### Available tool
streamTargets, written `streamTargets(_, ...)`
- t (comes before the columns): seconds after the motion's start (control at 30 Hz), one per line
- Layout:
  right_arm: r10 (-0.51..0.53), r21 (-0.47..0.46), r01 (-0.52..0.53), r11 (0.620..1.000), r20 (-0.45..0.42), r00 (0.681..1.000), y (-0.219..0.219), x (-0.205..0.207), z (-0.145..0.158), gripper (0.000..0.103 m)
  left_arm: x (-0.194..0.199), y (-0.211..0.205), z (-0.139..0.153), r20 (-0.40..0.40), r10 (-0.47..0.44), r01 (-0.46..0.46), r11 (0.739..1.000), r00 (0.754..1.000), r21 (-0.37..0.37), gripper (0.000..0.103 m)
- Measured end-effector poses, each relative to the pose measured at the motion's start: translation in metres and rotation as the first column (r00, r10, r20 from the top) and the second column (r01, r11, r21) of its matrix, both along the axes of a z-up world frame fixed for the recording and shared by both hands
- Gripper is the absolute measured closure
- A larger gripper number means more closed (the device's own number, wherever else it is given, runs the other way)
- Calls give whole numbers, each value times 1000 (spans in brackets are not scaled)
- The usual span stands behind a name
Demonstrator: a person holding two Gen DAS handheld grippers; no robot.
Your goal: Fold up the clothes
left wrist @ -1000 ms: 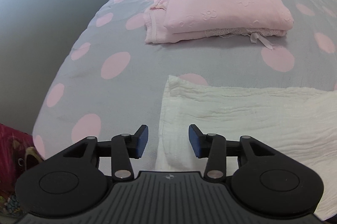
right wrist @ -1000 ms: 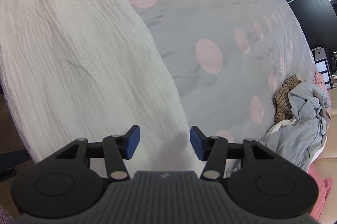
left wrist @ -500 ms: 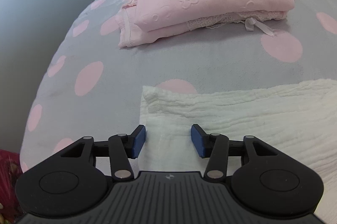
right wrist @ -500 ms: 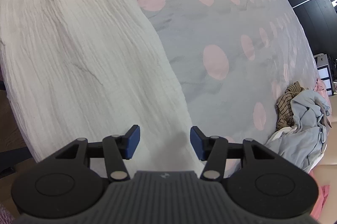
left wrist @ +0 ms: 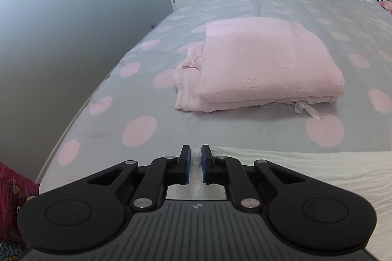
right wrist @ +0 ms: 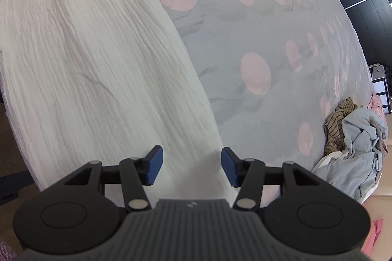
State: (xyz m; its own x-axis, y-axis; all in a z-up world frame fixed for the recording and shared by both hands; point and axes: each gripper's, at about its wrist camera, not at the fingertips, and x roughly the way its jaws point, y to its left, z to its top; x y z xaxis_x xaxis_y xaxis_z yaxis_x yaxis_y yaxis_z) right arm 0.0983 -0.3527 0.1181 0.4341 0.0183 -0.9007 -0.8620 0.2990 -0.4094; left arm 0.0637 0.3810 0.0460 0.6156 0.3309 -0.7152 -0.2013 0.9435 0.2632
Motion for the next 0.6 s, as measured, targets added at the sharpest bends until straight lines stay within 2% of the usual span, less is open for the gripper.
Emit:
streamTargets(0.17, -17, -4, 17, 1000, 2, 1000, 0, 0, -3, 47, 28, -9, -33, -133, -46, 57, 995, 990, 80, 95)
streamTargets(0.23, -23, -4, 23, 1000, 1, 1000, 0, -1, -4, 47, 33, -9, -43, -169, -48, 64, 994, 984, 86, 93)
streamTargets(0.27, -25, -4, 25, 1000, -1, 1000, -1, -1, -5, 47, 32, -9, -49, -188, -48, 64, 994, 981, 83, 87)
streamTargets(0.33, -27, -6, 27, 1000, -5, 1000, -2, -2, -8, 47, 28, -9, -54, -200, -63, 79, 994, 978, 76, 83)
streamTargets(0.4, -32, -7, 32, 999, -15, 999, -3, -2, -10, 47, 21, -7, -51, -195, -53, 67, 996, 979, 63, 66)
streamTargets(0.47, -37, -5, 37, 999, -25, 999, -5, -3, -11, 47, 11, -1, -43, -175, -25, 32, 999, 984, 35, 55)
streamTargets(0.6, -47, 2, 47, 999, -41, 998, -6, -1, -12, 47, -15, 14, -27, -184, 25, -38, 997, 983, -65, 56)
